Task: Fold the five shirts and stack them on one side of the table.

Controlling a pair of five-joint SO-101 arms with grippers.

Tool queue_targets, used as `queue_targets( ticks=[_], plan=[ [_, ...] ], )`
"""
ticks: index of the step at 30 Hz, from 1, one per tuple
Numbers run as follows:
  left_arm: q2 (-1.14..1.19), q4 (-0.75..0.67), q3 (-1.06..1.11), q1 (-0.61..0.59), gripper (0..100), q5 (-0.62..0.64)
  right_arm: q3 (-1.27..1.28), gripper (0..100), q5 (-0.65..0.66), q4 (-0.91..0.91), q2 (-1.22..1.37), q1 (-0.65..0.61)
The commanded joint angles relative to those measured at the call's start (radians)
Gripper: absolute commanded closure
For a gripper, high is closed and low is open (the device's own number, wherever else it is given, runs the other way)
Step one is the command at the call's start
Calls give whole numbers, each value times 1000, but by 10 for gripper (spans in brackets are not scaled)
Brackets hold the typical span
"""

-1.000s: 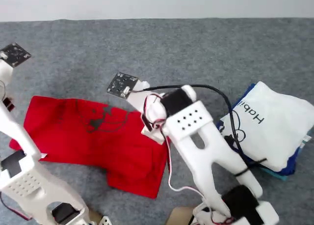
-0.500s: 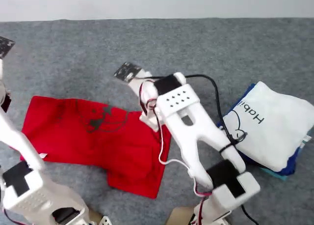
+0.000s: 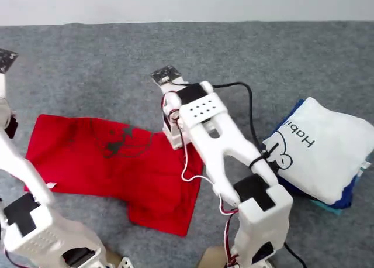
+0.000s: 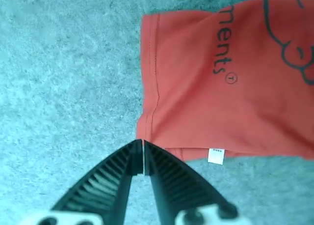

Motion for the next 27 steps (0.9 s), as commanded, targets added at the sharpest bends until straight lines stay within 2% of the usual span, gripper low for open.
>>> queue_targets(
  ticks=[1, 7, 27],
  plan=[
    [-58, -32, 24, 5, 996, 25, -49, 844, -48, 4, 4, -25],
    [-58, -37, 71, 8, 996, 25, -104, 844, -61, 10, 7, -74],
    [-55, -71, 71, 5, 996, 25, -147, 852, -95, -1, 162, -71]
  ],
)
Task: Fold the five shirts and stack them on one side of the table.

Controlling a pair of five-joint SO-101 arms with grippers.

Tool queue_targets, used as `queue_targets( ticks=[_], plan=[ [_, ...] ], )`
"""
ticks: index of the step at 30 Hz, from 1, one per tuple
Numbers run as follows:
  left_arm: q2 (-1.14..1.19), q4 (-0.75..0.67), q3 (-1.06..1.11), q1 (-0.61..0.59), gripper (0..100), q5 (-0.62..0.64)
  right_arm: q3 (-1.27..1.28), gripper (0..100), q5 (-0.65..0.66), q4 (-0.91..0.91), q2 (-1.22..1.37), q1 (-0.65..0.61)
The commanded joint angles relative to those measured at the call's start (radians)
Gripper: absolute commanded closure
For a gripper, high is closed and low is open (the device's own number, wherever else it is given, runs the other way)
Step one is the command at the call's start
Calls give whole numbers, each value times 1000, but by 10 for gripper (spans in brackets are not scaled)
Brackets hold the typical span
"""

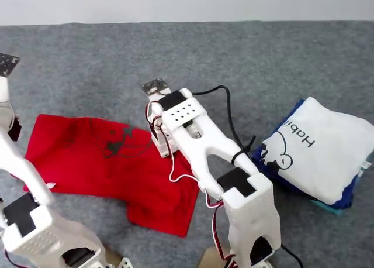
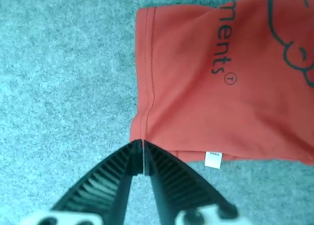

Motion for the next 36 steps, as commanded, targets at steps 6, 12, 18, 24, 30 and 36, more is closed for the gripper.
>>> queue_targets(
  ticks=[6, 12, 18, 24, 30, 36],
  plan=[
    [-54, -20, -2, 3, 996, 6, -63, 982, 98, 8, -5, 28],
    [-52, -20, -2, 6, 996, 6, -86, 987, 169, 1, -5, 117],
    [-52, -20, -2, 6, 996, 6, -103, 987, 265, -33, -4, 185],
    [-55, -20, -2, 8, 996, 6, -104, 988, 316, -73, -2, 216],
    [-52, -20, -4, 8, 995, 5, -117, 904, 354, -24, -8, 191],
    [-58, 17, -7, 18, 945, 5, -221, 801, 315, 102, -73, 165]
  ],
)
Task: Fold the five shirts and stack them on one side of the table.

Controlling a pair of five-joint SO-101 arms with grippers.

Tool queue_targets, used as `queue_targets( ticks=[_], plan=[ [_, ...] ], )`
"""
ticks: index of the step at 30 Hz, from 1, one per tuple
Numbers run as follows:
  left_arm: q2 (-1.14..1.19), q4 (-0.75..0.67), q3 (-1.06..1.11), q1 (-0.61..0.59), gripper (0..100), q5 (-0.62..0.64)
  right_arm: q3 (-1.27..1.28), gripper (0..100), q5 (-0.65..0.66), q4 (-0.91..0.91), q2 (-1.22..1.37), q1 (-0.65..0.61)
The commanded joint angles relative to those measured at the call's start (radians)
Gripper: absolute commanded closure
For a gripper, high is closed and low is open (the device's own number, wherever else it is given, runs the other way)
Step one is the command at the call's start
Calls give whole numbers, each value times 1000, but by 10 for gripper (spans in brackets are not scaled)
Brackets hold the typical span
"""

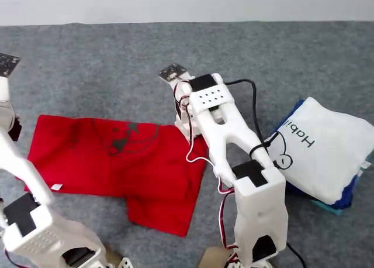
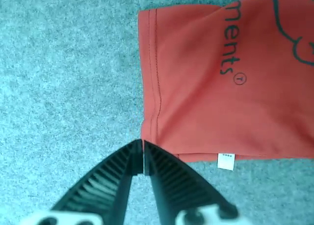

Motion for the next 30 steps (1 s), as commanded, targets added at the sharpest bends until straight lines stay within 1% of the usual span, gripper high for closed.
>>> queue_targets(
  ticks=[1, 3, 6, 8, 12, 16, 21, 25, 30],
  plan=[
    [-60, 26, -7, 14, 931, 5, -109, 813, -12, 87, -93, -27],
    [-60, 31, -8, 14, 923, 5, -124, 853, -14, 151, -107, -58],
    [-60, 29, -8, 9, 924, 5, -124, 940, -14, 237, -113, -128],
    [-60, 29, -8, 9, 924, 5, -123, 990, -15, 260, -108, -168],
    [-60, 29, -8, 9, 924, 6, -123, 985, -17, 248, -65, -199],
    [-60, 29, -8, 8, 924, 6, -123, 985, -6, 234, 41, -165],
    [-60, 34, -8, -5, 924, 6, -129, 985, 72, 220, 139, -71],
    [-60, 35, -8, -9, 924, 6, -129, 985, 124, 180, 143, -1],
    [-60, 35, -8, -5, 924, 6, -129, 989, 140, 188, 143, 15]
  ],
)
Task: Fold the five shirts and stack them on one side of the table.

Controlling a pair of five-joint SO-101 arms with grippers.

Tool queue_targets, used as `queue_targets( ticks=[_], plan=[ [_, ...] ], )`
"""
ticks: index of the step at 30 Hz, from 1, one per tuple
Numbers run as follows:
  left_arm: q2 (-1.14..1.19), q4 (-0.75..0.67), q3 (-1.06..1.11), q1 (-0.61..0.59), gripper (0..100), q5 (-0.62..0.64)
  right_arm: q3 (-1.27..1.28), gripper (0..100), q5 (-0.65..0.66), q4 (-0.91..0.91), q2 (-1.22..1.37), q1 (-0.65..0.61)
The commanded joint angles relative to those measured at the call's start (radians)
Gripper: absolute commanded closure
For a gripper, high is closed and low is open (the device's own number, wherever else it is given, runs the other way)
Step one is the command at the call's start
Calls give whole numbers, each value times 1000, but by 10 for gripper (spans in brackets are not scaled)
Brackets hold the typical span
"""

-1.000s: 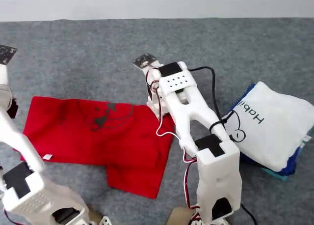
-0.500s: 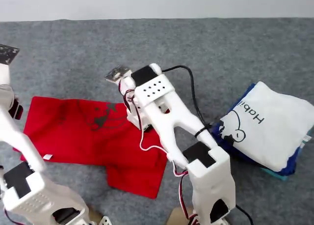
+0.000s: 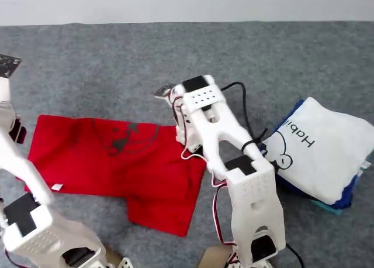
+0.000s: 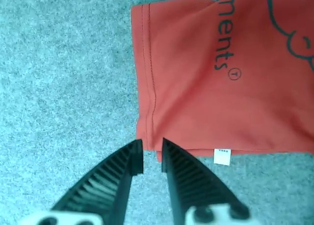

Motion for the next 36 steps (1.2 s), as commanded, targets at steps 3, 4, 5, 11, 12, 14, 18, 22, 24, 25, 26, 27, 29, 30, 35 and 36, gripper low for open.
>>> queue_targets(
  ticks=[3, 4, 5, 11, 12, 14, 18, 22, 24, 25, 26, 27, 29, 30, 35, 36],
  plan=[
    [-60, 9, -8, 2, 924, 6, -46, 989, 14, -15, -15, 36],
    [-60, 8, -8, 2, 924, 5, -46, 989, 14, -13, -18, 38],
    [-60, 8, -8, 2, 924, 5, -46, 989, 14, -5, -19, 33],
    [-60, 6, -8, 2, 924, 3, -46, 989, 15, -27, -38, 16],
    [-60, 6, -8, 2, 924, 3, -46, 989, 23, -44, -31, 27],
    [-60, 6, -8, 2, 924, 3, -46, 989, 68, -82, -18, 47],
    [-60, 6, -8, 0, 924, 3, -46, 989, 121, -139, -16, 84],
    [-60, 6, -8, -2, 924, 2, -46, 989, 121, -137, -25, 90],
    [-60, 6, -8, -2, 924, 2, -46, 989, 121, -124, -31, 99],
    [-60, 6, -10, 0, 924, 2, -48, 989, 121, -105, -39, 96],
    [-60, 8, -10, 2, 924, 2, -54, 989, 118, -79, -54, 90],
    [-60, 8, -10, 2, 924, 2, -60, 989, 117, -50, -73, 71],
    [-60, 8, -10, 2, 924, 2, -63, 989, 114, 2, -111, 36],
    [-60, 8, -10, 3, 924, 2, -63, 989, 107, 27, -130, 16],
    [-60, 6, -10, 5, 924, 2, -63, 989, -5, 82, -174, -79],
    [-60, 6, -10, 5, 924, 2, -58, 989, -17, 82, -173, -93]
  ],
)
